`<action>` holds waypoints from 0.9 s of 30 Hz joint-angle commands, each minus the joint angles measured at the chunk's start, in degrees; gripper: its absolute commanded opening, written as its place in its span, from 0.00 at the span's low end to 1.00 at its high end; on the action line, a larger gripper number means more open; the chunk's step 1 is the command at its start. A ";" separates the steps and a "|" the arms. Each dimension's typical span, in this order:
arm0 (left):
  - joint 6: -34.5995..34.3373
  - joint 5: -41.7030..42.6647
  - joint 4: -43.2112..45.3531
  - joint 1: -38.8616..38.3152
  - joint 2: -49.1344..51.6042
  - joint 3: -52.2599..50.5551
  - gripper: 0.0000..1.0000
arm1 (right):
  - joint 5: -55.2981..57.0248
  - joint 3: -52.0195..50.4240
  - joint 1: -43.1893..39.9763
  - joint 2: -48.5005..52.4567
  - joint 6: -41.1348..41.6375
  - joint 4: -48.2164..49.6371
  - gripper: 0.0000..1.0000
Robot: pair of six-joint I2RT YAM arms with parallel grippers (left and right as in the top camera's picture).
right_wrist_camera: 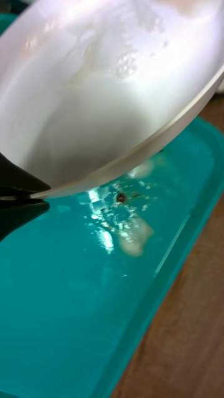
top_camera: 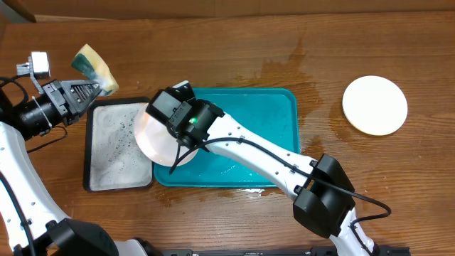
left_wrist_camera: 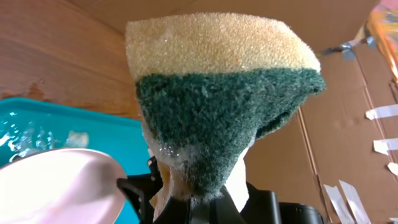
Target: Clean dirty plates on tray and stack at the side
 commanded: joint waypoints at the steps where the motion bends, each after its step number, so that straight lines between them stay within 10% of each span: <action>1: 2.01 3.10 -0.02 0.13 -0.98 1.25 0.04 | 2.73 5.70 0.00 -2.23 -0.13 1.03 0.04; 27: 2.40 -0.20 -0.02 -0.02 -0.98 1.25 0.04 | 11.26 7.45 2.05 3.78 -18.12 31.21 0.04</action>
